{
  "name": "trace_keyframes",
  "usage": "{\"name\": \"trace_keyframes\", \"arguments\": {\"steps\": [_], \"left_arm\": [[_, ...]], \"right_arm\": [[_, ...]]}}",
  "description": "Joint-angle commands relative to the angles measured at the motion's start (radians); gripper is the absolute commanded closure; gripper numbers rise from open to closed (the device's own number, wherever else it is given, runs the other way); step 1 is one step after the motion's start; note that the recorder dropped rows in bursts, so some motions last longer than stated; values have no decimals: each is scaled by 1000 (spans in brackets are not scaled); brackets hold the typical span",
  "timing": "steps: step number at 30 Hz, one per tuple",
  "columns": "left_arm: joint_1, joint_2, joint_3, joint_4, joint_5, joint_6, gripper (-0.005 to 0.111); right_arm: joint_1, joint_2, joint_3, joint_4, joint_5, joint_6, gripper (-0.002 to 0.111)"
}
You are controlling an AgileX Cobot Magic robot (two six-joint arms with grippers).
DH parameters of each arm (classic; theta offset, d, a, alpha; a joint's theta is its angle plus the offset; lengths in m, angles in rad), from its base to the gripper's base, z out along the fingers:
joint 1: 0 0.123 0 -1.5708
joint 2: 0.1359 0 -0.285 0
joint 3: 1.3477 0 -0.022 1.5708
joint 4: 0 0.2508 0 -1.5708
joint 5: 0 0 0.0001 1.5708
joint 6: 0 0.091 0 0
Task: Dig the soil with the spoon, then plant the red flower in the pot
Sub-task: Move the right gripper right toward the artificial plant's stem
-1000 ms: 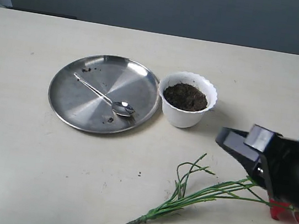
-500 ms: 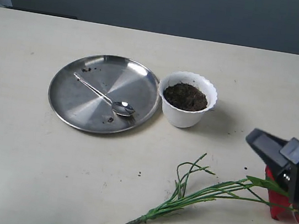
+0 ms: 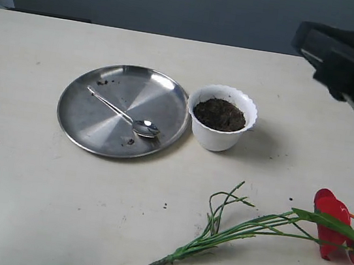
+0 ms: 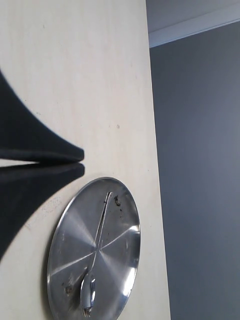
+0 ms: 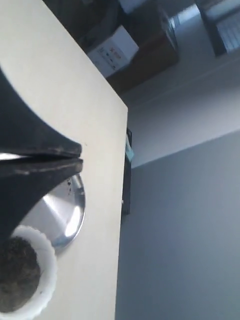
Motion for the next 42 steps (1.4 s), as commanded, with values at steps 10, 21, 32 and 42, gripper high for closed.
{"name": "trace_keyframes", "arguments": {"steps": [10,21,32,42], "left_arm": [[-3,-5,-4,0,-1,-4,106],[-3,-5,-4,0,-1,-4,106],[-3,-5,-4,0,-1,-4,106],[-3,-5,-4,0,-1,-4,106]], "right_arm": [[-640,373,-189,46,29,-194,109],[-1021,668,-241,-410,448,106,109],[-701,425,-123,-547,693,446,109],[-680,335,37,-157,629,543,109]]}}
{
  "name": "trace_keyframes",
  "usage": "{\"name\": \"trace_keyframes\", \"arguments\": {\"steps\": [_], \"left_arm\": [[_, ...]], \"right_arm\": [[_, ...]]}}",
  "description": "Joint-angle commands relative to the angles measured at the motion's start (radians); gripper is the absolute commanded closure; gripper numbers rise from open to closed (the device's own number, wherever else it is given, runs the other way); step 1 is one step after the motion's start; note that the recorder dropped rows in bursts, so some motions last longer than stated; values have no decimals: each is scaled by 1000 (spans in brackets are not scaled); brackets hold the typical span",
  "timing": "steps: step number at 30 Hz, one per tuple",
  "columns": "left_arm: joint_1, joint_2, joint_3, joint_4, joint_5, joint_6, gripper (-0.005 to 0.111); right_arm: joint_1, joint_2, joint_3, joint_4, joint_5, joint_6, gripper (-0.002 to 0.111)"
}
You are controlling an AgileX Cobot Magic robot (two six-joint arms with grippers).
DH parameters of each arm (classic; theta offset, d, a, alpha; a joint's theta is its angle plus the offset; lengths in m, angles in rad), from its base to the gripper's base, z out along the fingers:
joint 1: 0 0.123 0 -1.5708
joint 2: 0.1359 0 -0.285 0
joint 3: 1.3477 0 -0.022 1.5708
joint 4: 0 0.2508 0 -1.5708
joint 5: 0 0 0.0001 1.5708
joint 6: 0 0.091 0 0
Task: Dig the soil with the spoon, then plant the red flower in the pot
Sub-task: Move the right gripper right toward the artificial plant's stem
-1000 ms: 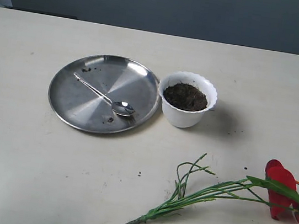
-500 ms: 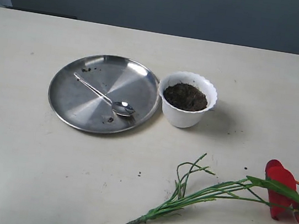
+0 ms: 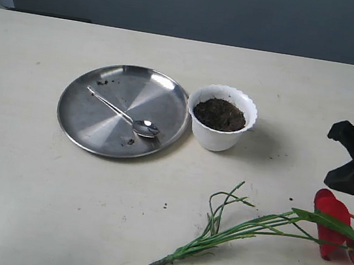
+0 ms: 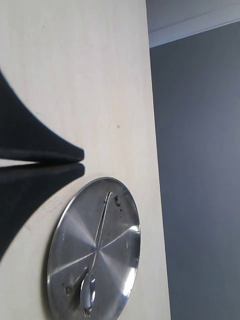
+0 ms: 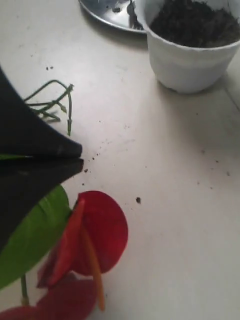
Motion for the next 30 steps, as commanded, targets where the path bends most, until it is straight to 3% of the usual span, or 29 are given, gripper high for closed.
{"name": "trace_keyframes", "arguments": {"steps": [1,8,17,22,26,30], "left_arm": [[-3,-5,-4,0,-1,-4,106],[-3,-5,-4,0,-1,-4,106],[-3,-5,-4,0,-1,-4,106],[-3,-5,-4,0,-1,-4,106],[-3,-5,-4,0,-1,-4,106],[-3,-5,-4,0,-1,-4,106]], "right_arm": [[2,-33,25,82,-93,116,109],[5,-244,25,93,-32,108,109],[5,-743,39,-184,190,503,109],[3,-922,203,-155,328,594,109],[3,-1025,342,0,292,577,109],[3,-1080,408,12,285,560,109]]}}
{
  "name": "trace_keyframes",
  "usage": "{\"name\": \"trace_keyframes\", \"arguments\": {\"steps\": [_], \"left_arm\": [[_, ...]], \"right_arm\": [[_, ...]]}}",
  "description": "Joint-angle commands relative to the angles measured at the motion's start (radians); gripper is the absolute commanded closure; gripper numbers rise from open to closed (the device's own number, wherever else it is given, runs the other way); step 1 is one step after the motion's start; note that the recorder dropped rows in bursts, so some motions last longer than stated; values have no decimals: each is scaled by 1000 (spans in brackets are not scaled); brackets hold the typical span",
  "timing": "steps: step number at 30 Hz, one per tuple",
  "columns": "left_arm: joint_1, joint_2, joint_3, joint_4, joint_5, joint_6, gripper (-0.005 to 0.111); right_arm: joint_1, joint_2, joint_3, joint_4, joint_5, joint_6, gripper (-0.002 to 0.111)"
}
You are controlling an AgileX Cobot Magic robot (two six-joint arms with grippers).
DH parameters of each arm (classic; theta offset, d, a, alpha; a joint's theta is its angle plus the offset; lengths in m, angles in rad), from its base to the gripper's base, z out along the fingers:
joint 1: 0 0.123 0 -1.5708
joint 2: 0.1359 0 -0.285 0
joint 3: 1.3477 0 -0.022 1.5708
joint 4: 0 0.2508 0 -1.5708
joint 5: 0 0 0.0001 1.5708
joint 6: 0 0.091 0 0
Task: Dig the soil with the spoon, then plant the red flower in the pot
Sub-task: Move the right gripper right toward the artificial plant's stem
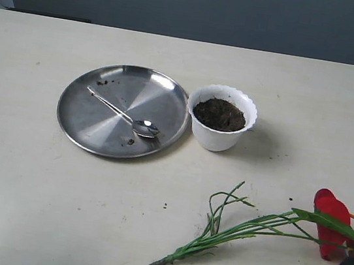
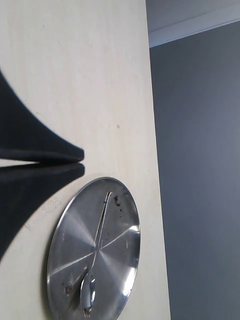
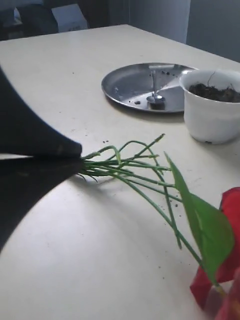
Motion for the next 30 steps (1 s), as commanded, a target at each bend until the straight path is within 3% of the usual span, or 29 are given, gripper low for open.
{"name": "trace_keyframes", "arguments": {"steps": [1,13,17,25,30], "left_arm": [[-3,-5,-4,0,-1,-4,106],[-3,-5,-4,0,-1,-4,106],[-3,-5,-4,0,-1,-4,106],[-3,-5,-4,0,-1,-4,106],[-3,-5,-4,0,-1,-4,106]], "right_arm": [[-2,-51,70,18,-35,-19,109],[-2,2,114,-58,-201,-19,109],[-2,47,114,-58,-341,-31,109],[-2,249,110,-26,-484,-185,109],[-2,367,76,116,-499,-416,109]]}}
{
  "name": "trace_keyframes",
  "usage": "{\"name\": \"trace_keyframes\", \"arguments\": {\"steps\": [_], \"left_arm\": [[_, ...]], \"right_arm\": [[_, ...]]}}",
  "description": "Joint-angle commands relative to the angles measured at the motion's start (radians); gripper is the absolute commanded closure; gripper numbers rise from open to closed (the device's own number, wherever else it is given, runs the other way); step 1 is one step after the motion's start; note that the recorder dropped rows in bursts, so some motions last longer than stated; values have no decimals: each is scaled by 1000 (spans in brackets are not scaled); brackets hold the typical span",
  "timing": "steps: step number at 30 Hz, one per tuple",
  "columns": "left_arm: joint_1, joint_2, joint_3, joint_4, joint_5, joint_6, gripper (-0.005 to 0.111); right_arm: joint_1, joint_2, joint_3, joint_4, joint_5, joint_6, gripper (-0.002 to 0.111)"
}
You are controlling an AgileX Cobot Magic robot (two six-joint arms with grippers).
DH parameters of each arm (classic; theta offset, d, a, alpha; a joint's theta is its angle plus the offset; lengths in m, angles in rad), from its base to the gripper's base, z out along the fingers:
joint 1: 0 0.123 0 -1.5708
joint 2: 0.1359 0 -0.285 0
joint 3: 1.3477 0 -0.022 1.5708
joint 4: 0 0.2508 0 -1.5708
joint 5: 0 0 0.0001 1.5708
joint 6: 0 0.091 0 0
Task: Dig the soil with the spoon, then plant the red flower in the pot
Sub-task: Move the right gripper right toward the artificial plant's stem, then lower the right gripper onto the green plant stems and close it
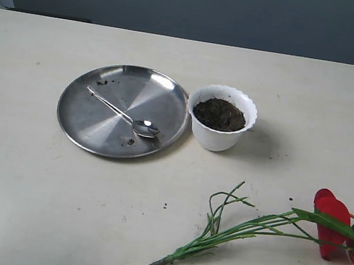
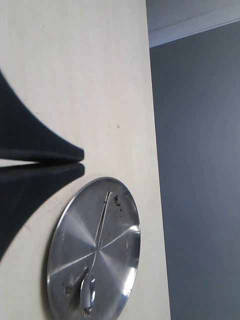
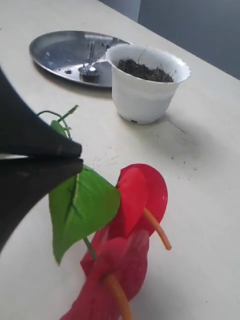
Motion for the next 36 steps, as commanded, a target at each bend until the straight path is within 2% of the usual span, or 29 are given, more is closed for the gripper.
{"name": "trace_keyframes", "arguments": {"steps": [1,8,12,16,28,32,36], "left_arm": [[-3,-5,-4,0,-1,-4,106],[-3,-5,-4,0,-1,-4,106],[-3,-5,-4,0,-1,-4,106],[-3,-5,-4,0,-1,-4,106],[-3,-5,-4,0,-1,-4,106],[-3,-5,-4,0,-1,-4,106],[-3,-5,-4,0,-1,-4,106]], "right_arm": [[-2,99,-31,138,-42,-225,109],[8,235,-97,358,-37,-440,109],[80,237,-76,429,-80,-473,109],[168,259,-90,417,-189,-488,109],[334,576,-331,52,-56,-494,109],[337,598,-480,-129,154,-488,109],[337,600,-636,-289,379,-571,109]]}}
